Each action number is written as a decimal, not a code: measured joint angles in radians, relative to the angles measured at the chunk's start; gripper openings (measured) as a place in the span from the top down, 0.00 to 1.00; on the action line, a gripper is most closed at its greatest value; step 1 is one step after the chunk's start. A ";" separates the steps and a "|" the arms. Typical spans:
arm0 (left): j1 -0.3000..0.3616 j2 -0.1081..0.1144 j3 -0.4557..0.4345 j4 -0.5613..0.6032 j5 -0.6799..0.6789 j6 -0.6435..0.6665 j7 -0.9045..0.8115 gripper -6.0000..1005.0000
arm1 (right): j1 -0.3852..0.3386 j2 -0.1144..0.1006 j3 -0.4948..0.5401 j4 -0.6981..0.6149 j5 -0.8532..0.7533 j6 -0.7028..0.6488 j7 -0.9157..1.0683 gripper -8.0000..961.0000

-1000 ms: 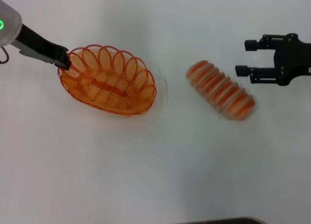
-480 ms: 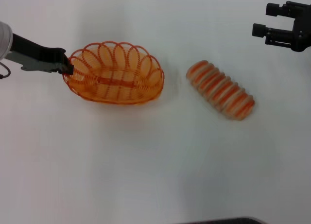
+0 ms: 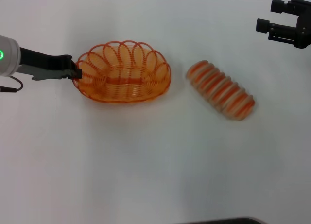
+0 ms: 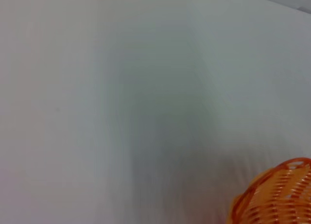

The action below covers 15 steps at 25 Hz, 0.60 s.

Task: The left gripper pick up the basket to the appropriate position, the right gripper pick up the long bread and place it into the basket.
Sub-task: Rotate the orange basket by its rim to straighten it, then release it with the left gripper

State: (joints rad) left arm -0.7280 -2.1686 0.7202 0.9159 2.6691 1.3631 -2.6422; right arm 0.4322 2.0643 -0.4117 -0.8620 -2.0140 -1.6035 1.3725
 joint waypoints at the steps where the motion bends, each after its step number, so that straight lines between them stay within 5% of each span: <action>1: 0.004 -0.001 0.012 -0.001 -0.007 -0.008 -0.003 0.93 | 0.000 0.000 0.000 0.000 0.000 0.000 -0.001 0.22; 15: 0.015 0.000 0.071 -0.065 -0.072 -0.108 -0.016 0.94 | 0.002 0.006 -0.009 0.000 -0.005 0.003 -0.007 0.22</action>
State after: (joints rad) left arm -0.7130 -2.1682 0.7916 0.8507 2.5970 1.2555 -2.6586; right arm 0.4346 2.0702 -0.4209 -0.8621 -2.0195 -1.6000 1.3656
